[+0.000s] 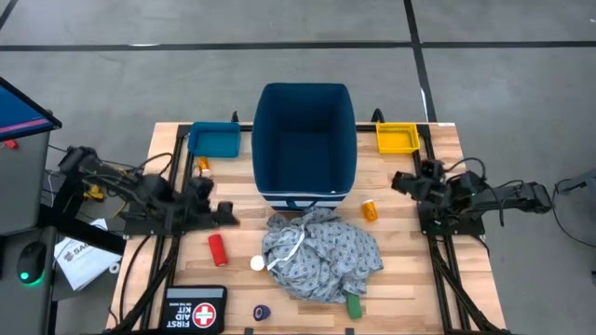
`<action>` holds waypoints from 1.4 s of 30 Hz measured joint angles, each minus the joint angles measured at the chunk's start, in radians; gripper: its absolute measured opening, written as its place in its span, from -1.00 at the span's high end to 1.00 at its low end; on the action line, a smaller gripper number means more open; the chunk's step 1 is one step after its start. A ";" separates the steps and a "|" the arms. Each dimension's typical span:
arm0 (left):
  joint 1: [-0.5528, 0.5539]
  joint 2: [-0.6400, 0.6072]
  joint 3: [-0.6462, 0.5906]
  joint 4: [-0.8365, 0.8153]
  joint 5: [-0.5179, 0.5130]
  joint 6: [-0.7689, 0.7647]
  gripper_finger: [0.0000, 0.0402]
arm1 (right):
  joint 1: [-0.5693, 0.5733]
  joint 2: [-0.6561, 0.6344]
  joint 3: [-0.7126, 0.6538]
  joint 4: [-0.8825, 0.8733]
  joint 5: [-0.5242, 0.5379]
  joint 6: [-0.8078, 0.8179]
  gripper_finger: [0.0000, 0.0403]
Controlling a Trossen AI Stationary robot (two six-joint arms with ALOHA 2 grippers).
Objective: Pick & place medical supplies in basket/bin
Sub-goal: Put the gray patterned patient gown into the blue bin
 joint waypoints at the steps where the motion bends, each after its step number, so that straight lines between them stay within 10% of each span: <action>1: -0.042 0.031 0.054 -0.026 -0.005 0.007 -0.63 | 0.006 0.021 0.000 0.000 0.000 0.020 0.35; 6: -0.209 0.194 0.304 -0.047 -0.037 0.038 -0.71 | 0.042 0.118 0.018 0.004 0.003 0.066 0.00; 12: -0.334 0.318 0.539 -0.456 0.061 -0.119 -0.69 | 0.091 0.183 0.107 0.027 0.000 0.038 -0.26; 30: -0.503 0.565 0.554 -0.368 0.200 -0.271 -0.67 | 0.334 0.366 0.493 -0.006 -0.001 -0.124 -0.29; 42: -0.277 0.599 0.555 -0.522 -0.212 0.216 -0.78 | 0.539 0.502 0.764 -0.184 -0.088 -0.156 -0.29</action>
